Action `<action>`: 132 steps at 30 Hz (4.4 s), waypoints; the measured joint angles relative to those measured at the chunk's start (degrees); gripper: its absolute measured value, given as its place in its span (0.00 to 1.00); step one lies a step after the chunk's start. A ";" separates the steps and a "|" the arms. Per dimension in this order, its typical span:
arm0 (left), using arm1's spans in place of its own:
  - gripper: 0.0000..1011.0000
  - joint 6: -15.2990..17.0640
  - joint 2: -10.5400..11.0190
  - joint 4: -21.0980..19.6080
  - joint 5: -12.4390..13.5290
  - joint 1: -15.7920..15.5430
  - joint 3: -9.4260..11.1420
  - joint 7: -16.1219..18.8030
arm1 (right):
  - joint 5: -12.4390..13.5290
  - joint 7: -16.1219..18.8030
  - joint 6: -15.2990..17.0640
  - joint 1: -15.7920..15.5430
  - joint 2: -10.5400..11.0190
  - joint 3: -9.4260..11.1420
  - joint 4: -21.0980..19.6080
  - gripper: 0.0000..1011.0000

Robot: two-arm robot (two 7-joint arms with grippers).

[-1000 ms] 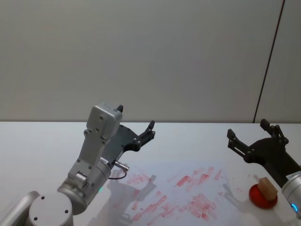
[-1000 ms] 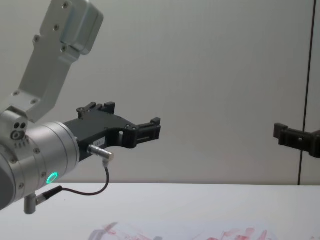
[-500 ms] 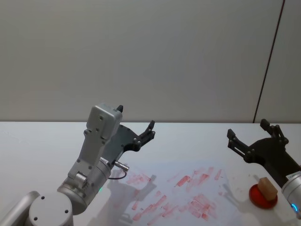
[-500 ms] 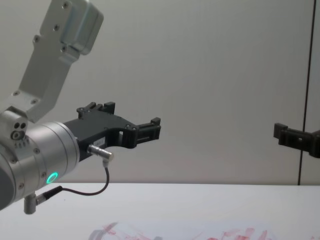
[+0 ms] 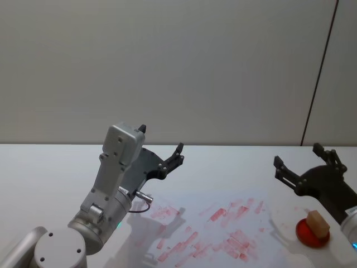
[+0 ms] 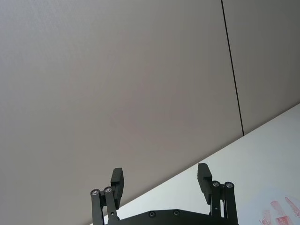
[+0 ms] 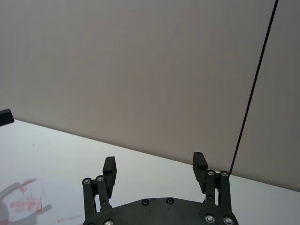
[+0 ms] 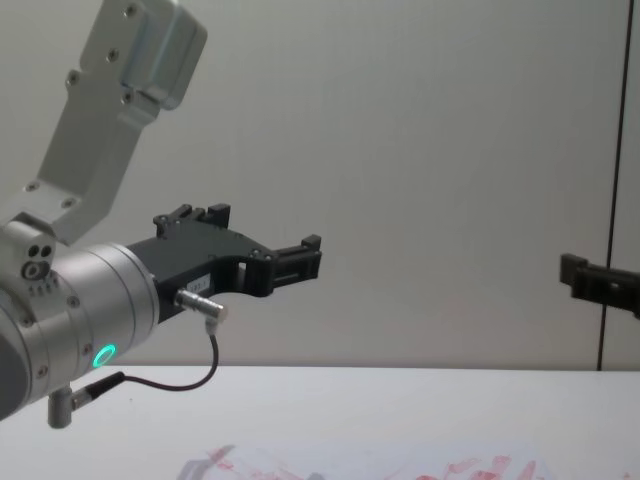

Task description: Use the one hand to pick up the stamp and affix it onto the A4 paper.

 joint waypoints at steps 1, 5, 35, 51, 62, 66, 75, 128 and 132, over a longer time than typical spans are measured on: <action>0.99 0.00 0.00 0.00 0.00 0.00 0.00 0.00 | 0.00 0.13 0.21 -0.10 0.22 0.13 -0.08 0.99; 0.99 0.00 0.00 0.00 0.00 0.00 0.00 0.00 | 0.01 0.76 1.48 -0.80 1.77 1.02 -0.40 0.99; 0.99 0.00 0.00 0.00 0.00 0.00 0.00 0.00 | 0.22 4.83 10.50 -2.30 5.09 2.71 6.55 0.99; 0.99 0.00 0.00 0.00 0.00 0.00 0.00 0.00 | -0.68 6.20 12.50 -0.48 3.44 1.63 9.58 0.99; 0.99 0.00 0.00 0.00 0.00 0.00 0.00 0.00 | -1.53 7.03 13.00 0.59 2.74 1.22 10.72 0.99; 0.99 0.00 0.00 0.00 0.00 0.00 0.00 0.00 | -1.74 7.31 13.00 0.79 2.65 1.19 11.00 0.99; 0.99 0.00 0.00 0.00 0.00 0.00 0.00 0.00 | -2.07 7.86 13.00 1.04 2.61 1.17 11.33 0.99; 0.99 0.00 0.00 0.00 0.00 0.00 0.00 0.00 | 0.13 8.56 12.02 -1.59 4.59 2.83 7.21 0.99; 0.99 0.00 0.00 0.00 0.00 0.00 0.00 0.00 | 0.17 8.56 12.41 -2.17 4.83 2.90 7.19 0.99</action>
